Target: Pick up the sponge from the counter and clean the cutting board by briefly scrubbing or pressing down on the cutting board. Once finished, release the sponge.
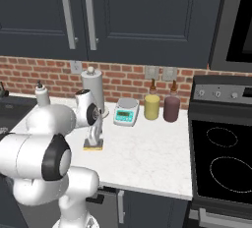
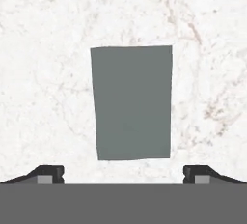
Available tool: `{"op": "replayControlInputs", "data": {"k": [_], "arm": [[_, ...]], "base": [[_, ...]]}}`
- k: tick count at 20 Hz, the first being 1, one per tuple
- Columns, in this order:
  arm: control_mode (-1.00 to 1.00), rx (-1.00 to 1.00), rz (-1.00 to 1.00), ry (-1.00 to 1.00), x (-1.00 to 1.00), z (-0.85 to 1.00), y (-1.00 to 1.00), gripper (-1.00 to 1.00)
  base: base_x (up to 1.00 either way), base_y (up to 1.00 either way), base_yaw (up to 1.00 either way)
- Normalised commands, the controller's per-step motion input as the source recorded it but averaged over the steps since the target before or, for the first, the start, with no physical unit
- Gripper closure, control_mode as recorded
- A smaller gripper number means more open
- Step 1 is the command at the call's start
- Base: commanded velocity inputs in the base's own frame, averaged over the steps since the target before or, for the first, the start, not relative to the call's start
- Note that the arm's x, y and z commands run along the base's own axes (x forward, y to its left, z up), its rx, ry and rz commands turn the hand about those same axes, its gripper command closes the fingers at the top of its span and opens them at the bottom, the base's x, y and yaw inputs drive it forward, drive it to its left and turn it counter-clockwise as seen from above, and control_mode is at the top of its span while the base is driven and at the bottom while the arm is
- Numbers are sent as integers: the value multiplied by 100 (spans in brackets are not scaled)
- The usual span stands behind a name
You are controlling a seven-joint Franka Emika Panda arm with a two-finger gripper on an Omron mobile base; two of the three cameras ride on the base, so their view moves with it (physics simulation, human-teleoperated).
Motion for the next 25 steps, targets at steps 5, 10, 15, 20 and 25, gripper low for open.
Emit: {"op": "replayControlInputs", "data": {"k": [5,10,15,20,25], "arm": [[-100,10,-14,-11,-34,70,-14,-100],[-100,21,-38,-2,-76,57,-11,-100],[-100,22,-51,-1,-75,43,0,-100],[-100,22,-54,-6,-73,55,0,-100],[-100,19,-46,-6,-66,73,-1,-100]], "base": [[0,0,0],[0,0,0],[0,0,0],[0,0,0],[0,0,0]]}}
